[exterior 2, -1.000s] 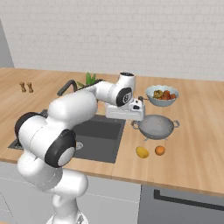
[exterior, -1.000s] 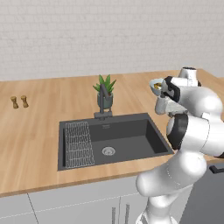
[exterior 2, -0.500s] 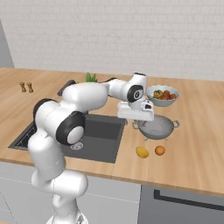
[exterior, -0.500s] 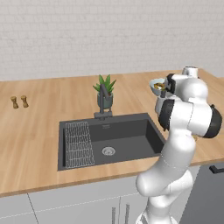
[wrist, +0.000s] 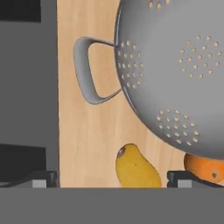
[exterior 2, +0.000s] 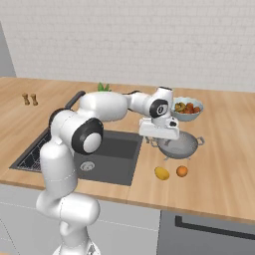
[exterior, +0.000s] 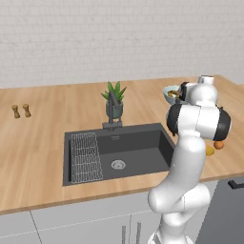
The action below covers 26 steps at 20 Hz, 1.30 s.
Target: Put the colander in the sink, put the mango, tangerine in the colander, and turn on the sink faucet and pour water over the colander.
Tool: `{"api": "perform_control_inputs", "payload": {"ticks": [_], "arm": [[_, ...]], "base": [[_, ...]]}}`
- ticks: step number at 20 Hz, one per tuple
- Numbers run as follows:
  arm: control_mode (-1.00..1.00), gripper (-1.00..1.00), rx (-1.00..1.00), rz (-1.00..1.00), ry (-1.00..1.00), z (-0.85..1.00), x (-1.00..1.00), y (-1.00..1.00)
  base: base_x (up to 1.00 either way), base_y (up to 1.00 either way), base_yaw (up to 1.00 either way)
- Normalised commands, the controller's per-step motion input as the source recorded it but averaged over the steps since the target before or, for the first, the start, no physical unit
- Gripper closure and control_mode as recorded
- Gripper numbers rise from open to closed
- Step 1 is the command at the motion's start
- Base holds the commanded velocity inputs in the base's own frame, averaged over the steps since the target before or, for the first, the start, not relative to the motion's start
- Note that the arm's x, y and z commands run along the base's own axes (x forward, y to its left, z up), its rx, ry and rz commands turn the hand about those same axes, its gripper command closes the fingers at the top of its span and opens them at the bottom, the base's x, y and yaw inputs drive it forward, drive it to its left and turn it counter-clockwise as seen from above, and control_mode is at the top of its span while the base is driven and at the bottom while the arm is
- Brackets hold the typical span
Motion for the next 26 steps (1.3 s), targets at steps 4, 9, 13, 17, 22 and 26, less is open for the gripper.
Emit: {"api": "perform_control_inputs", "payload": {"ticks": [4, 9, 13, 17, 22, 26], "arm": [[-1.0, -1.0, 0.0, 0.0, 0.0, -0.37, 0.09, -0.08], [-1.0, -1.0, 0.0, 0.0, 0.0, -0.42, 0.07, 0.0], [-1.0, -1.0, 0.0, 0.0, 0.0, -0.24, 0.12, -0.03], [-1.0, -1.0, 0.0, 0.0, -0.01, -0.11, 0.19, -0.16], [-1.0, -1.0, 0.0, 0.0, 0.0, -0.14, 0.25, -0.21], [-1.0, -1.0, 0.0, 0.03, -0.04, -0.27, 0.23, -0.21]], "base": [[0.0, 0.0, 0.0], [0.0, 0.0, 0.0], [0.0, 0.0, 0.0], [0.0, 0.0, 0.0], [0.0, 0.0, 0.0], [0.0, 0.0, 0.0]]}}
